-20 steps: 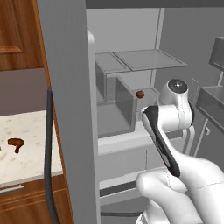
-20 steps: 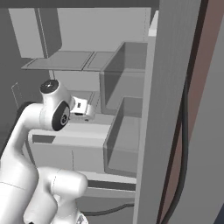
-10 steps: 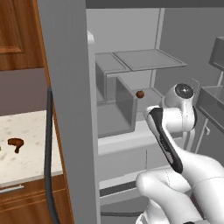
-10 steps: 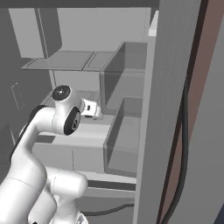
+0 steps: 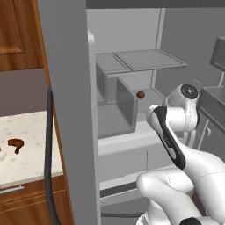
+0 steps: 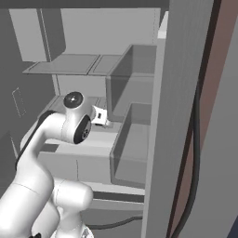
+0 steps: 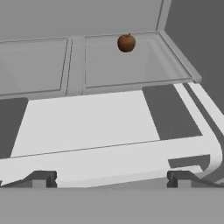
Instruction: Open the fridge, remove the apple, lemon wedge, and chicken drumstick, and place them on any counter.
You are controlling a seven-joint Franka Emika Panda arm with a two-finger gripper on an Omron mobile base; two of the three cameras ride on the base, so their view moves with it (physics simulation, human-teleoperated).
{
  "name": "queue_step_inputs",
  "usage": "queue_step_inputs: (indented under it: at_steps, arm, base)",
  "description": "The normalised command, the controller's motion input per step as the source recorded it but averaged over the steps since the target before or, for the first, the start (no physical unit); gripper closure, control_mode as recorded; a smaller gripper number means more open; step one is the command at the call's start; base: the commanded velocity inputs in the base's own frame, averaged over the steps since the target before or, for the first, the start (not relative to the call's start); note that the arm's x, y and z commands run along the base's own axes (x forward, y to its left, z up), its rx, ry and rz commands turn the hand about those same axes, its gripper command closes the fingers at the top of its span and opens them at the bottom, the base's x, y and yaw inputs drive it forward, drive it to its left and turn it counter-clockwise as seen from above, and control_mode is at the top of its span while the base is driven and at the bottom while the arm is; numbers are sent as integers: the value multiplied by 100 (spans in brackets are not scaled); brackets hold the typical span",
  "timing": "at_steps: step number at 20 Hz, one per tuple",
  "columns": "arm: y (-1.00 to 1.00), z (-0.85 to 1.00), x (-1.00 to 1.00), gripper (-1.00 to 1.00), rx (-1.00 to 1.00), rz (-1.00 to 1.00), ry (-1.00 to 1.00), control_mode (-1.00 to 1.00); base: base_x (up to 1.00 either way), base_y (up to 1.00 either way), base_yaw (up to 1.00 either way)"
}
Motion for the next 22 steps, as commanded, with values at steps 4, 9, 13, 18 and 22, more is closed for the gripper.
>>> queue_step_inputs:
  at_steps: [4, 9, 13, 18, 22]
  arm:
    - [0, -5, 30, -100, 0, 0, -2, -100]
    - [-5, 0, 40, -100, 2, 0, -1, -100]
    - [-1, 0, 41, -100, 1, 0, 0, -100]
    - [-8, 0, 45, -100, 1, 0, 0, -100]
    - [-15, -4, 43, -100, 0, 0, 0, -100]
  base:
    - [0, 0, 0]
    - [0, 0, 0]
    - [0, 0, 0]
    - [0, 0, 0]
    - [0, 0, 0]
